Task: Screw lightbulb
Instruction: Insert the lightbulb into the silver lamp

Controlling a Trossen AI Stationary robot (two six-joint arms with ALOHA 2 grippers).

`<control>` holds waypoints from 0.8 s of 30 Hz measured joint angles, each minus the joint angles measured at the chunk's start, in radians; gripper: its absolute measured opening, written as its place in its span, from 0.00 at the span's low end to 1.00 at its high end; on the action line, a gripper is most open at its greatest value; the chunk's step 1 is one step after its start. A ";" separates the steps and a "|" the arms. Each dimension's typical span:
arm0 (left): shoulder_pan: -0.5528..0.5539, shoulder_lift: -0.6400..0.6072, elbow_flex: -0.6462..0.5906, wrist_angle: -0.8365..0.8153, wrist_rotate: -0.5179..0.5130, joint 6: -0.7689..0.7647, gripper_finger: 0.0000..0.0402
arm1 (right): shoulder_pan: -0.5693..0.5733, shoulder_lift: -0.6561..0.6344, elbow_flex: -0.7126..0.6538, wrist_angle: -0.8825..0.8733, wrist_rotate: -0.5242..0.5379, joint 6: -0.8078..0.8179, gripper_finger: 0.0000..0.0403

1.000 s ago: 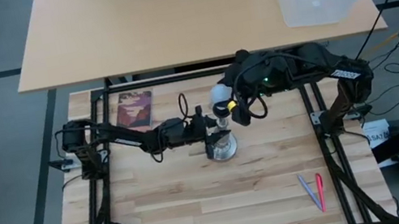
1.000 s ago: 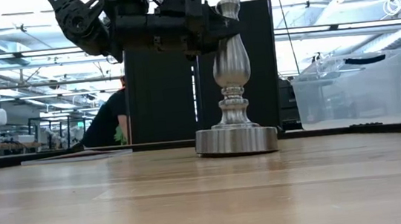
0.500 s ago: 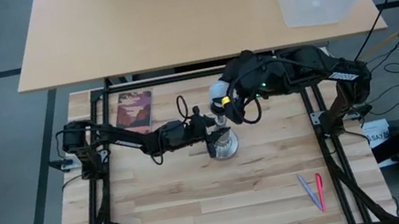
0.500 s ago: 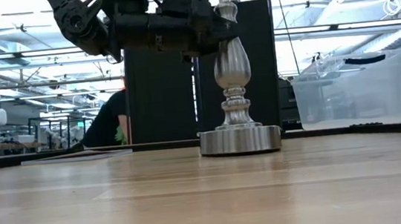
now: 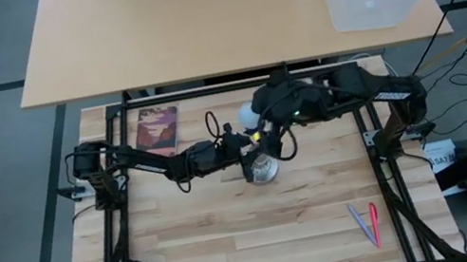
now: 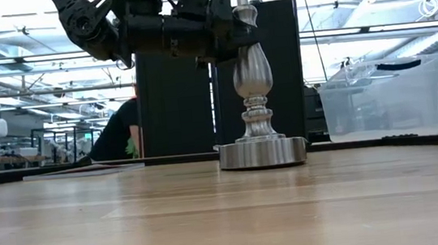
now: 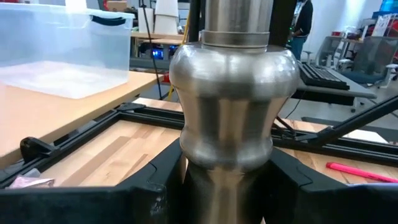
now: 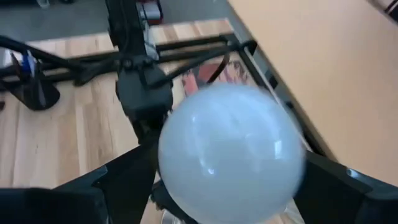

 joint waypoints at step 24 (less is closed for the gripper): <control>-0.001 -0.001 0.000 -0.009 0.014 0.004 0.37 | 0.000 -0.022 0.001 -0.009 0.030 -0.057 0.78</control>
